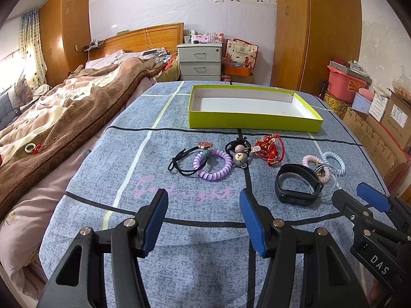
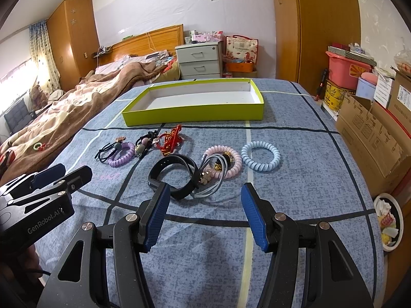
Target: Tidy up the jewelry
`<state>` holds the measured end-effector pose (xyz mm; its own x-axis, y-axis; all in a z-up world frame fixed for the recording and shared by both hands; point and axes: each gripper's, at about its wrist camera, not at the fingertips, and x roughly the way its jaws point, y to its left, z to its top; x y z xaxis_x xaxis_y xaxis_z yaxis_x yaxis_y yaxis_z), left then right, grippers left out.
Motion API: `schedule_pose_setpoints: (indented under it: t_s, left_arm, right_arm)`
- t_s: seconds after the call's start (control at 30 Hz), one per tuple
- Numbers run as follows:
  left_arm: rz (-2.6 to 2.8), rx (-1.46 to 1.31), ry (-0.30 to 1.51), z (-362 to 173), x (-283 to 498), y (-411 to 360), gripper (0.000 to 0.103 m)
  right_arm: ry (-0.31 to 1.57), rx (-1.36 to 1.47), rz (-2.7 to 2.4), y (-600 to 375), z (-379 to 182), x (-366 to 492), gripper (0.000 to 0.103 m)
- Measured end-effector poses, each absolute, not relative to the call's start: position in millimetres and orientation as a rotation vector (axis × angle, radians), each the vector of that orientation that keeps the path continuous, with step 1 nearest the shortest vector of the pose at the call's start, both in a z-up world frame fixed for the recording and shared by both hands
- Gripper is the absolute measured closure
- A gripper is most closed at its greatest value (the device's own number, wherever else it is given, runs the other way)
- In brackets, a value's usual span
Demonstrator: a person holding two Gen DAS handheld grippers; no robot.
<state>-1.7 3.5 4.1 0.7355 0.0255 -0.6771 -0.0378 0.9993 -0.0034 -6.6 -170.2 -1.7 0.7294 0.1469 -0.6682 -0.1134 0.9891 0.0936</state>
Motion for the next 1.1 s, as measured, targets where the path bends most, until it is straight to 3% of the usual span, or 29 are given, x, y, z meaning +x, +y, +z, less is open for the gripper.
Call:
schedule_pose_setpoints:
  t_s: [0.57,1.1]
  left_arm:
    - [0.033,-0.021,0.751,3,5,6,0.043]
    - [-0.118,-0.163,0.841,-8,43,54,0.043]
  right_arm:
    - [0.742,0.057,0.154,-173,-1,-6,0.045]
    - [0.851,0.133,0.017,-250,-5,54,0.045]
